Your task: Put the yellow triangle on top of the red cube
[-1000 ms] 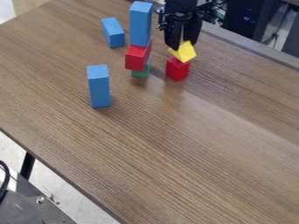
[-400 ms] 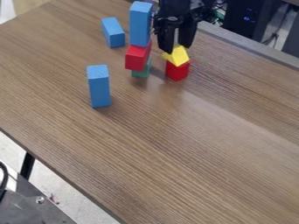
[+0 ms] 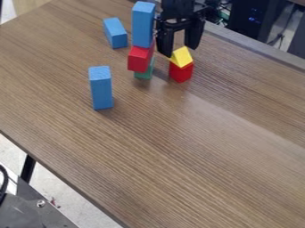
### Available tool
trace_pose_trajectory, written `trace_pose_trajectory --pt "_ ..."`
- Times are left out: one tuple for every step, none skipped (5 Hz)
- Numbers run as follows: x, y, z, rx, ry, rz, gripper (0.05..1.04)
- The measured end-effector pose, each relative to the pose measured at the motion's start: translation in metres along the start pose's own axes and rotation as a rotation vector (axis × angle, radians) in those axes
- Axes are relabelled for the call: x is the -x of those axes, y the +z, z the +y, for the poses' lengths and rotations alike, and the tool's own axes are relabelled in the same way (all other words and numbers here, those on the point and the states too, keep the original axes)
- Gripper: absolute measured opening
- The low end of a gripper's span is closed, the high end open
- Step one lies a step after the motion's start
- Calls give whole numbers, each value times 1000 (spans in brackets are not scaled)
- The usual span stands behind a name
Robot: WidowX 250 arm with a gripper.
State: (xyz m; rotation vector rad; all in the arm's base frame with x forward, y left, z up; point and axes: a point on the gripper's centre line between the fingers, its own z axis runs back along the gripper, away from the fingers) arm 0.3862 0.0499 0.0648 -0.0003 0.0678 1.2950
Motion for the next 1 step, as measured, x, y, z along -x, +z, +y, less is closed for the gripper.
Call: trace_pose_trajectory --pt "4 20 0 38 2 -1 998"
